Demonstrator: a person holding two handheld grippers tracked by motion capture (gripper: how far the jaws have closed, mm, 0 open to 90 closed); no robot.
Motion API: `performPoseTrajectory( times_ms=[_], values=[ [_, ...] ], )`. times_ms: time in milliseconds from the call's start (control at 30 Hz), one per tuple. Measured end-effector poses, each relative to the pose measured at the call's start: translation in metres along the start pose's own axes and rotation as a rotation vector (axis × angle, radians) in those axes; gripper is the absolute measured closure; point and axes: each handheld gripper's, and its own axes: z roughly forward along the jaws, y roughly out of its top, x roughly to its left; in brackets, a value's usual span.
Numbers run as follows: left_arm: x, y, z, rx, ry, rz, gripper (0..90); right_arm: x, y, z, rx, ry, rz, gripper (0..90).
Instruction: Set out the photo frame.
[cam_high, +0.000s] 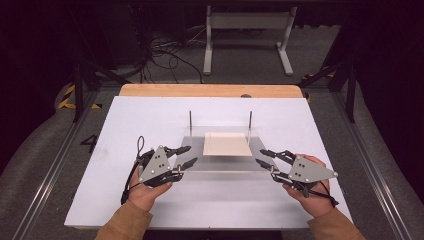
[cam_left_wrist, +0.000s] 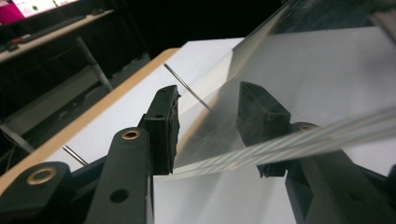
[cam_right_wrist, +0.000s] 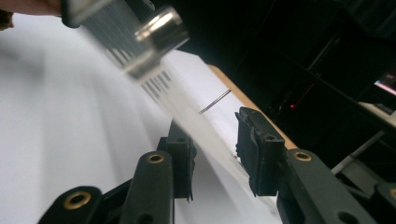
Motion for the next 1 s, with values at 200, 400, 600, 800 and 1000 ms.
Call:
performPoseTrajectory(
  times_ms=[200,400,600,800,1000],
  values=[
    [0.008,0.018,-0.003,-0.028,0.033,0.027,57.6,-0.007,0.015,-0.001,-0.010,-0.061,-0.077,68.5],
    [0.012,0.042,-0.013,-0.050,0.066,0.069,58.5,-0.017,0.036,-0.008,-0.056,-0.087,-0.108,69.4],
    [0.009,0.057,-0.025,-0.042,0.070,0.096,59.2,-0.018,0.051,-0.015,-0.064,-0.063,-0.083,69.5],
    [0.004,0.065,-0.037,-0.062,0.043,0.081,60.7,-0.018,0.068,-0.026,-0.083,0.001,0.021,69.6],
    [0.002,0.075,-0.049,-0.096,-0.007,0.039,62.0,-0.019,0.080,-0.035,-0.126,0.054,0.113,69.6]
  ],
)
